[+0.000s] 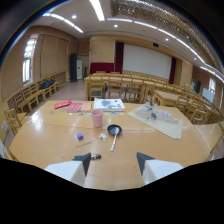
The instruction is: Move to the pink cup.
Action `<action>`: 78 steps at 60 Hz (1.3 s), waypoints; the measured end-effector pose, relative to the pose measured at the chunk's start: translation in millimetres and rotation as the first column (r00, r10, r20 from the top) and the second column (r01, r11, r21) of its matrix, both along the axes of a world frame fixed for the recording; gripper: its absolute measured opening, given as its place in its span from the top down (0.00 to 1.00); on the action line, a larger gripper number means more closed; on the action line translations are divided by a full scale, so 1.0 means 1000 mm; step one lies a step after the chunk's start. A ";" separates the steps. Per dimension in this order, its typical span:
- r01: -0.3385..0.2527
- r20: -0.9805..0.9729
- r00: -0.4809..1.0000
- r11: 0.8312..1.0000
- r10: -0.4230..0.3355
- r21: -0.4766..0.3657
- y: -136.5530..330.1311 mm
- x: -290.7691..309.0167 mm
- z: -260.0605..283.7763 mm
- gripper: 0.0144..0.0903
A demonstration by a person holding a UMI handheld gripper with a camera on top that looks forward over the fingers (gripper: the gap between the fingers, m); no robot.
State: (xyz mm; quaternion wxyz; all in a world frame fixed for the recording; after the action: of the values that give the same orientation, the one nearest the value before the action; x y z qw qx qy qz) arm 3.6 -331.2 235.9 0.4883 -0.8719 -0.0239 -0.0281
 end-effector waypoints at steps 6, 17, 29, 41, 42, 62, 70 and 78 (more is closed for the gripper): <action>-0.002 0.004 1.000 1.000 0.002 0.001 -0.002 -0.005 0.003 0.05; 0.005 0.015 1.000 1.000 -0.006 0.009 0.006 -0.037 0.005 0.05; -0.006 0.021 1.000 0.999 0.005 0.047 0.026 -0.061 0.010 0.05; -0.031 0.009 1.000 0.997 0.030 0.071 0.092 -0.082 -0.003 0.05; -0.032 0.007 0.999 0.997 0.031 0.072 0.099 -0.084 -0.005 0.05; -0.035 -0.044 0.998 0.999 0.036 0.033 0.266 -0.097 -0.069 0.05; -0.038 -0.039 0.999 0.999 0.038 -0.014 0.311 -0.096 -0.105 0.05; -0.055 -0.039 0.998 0.996 0.053 -0.067 0.333 -0.099 -0.135 0.05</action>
State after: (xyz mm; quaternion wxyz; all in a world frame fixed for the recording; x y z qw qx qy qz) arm -95.0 2.2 100.8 0.4593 -0.8874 -0.0392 0.0022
